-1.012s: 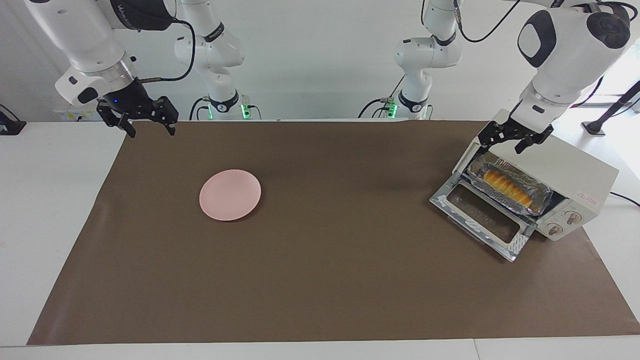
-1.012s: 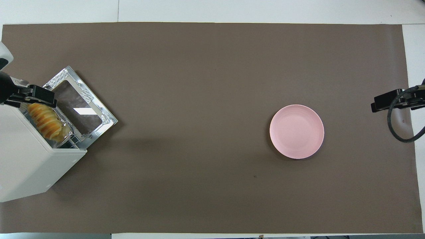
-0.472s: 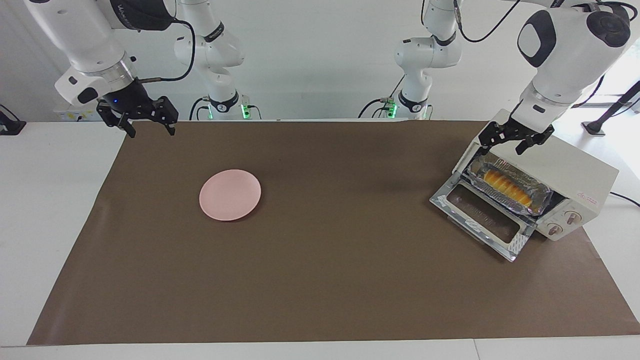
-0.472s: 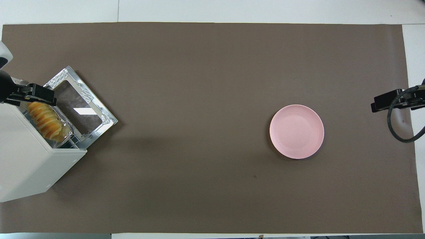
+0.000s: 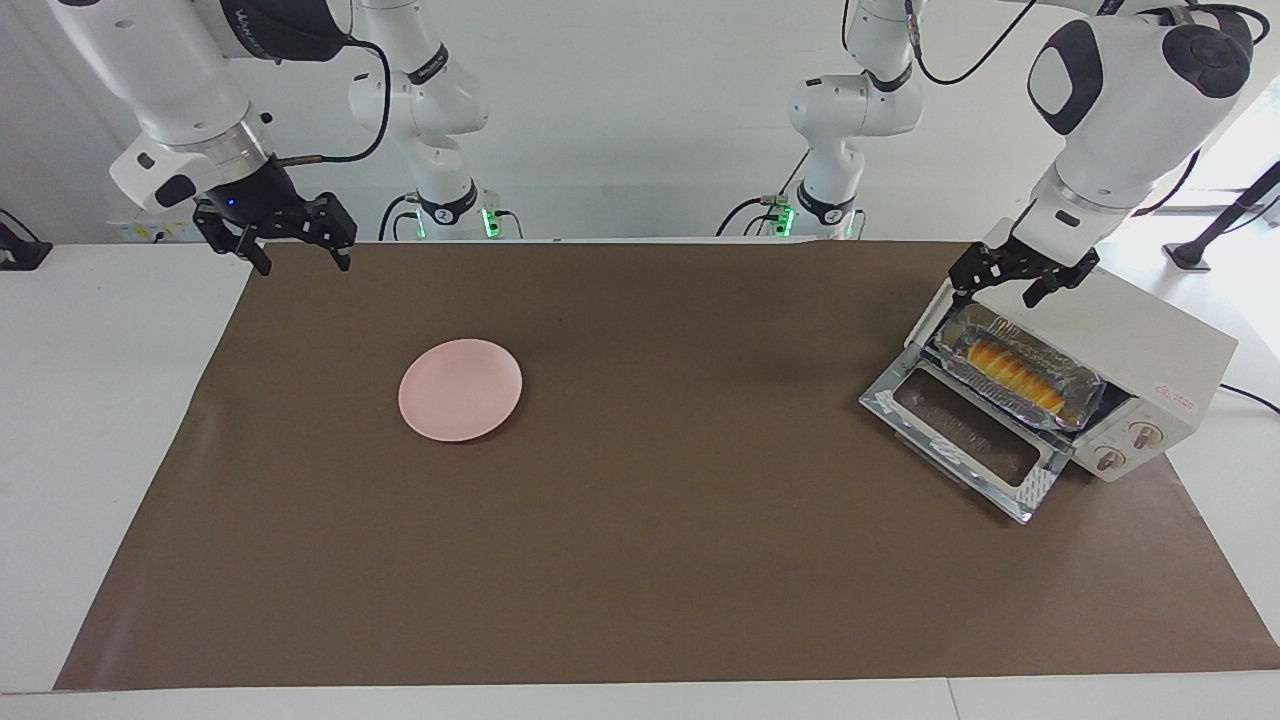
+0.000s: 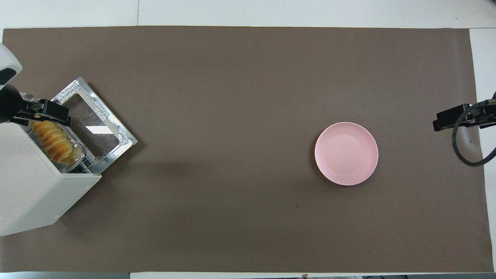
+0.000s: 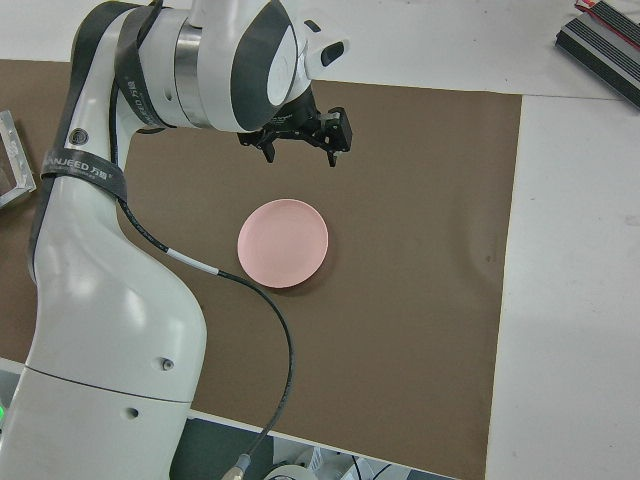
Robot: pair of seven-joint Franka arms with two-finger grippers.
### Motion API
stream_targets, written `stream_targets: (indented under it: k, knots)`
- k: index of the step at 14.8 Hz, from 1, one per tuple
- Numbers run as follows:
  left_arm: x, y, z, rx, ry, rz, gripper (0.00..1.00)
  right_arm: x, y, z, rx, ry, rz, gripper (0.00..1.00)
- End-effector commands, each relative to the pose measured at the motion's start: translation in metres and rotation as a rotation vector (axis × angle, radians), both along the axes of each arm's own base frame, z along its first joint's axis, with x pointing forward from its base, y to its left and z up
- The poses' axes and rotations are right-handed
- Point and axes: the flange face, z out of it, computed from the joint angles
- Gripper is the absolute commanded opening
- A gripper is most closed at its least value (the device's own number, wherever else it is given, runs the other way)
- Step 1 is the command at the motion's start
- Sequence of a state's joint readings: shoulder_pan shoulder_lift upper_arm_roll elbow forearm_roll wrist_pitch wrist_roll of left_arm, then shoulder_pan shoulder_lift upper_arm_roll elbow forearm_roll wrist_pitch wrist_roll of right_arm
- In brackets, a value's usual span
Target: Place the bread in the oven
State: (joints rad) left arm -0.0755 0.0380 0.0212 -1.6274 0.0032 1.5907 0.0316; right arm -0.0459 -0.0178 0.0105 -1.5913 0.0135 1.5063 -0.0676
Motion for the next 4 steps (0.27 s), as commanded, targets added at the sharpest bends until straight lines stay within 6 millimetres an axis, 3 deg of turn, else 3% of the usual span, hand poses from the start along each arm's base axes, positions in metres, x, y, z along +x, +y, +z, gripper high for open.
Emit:
stream_targets:
  k: [1, 4]
  knots:
    - [-0.0076, -0.0027, 0.0058, -0.008, 0.007, 0.01, 1.0, -0.005, -0.0016, 0.0009, -0.003, 0.007, -0.006, 1.0]
    - [-0.0071, -0.0019, 0.0055, -0.008, 0.004, 0.011, 1.0, -0.005, -0.0014, 0.0009, -0.002, 0.006, -0.006, 1.0]
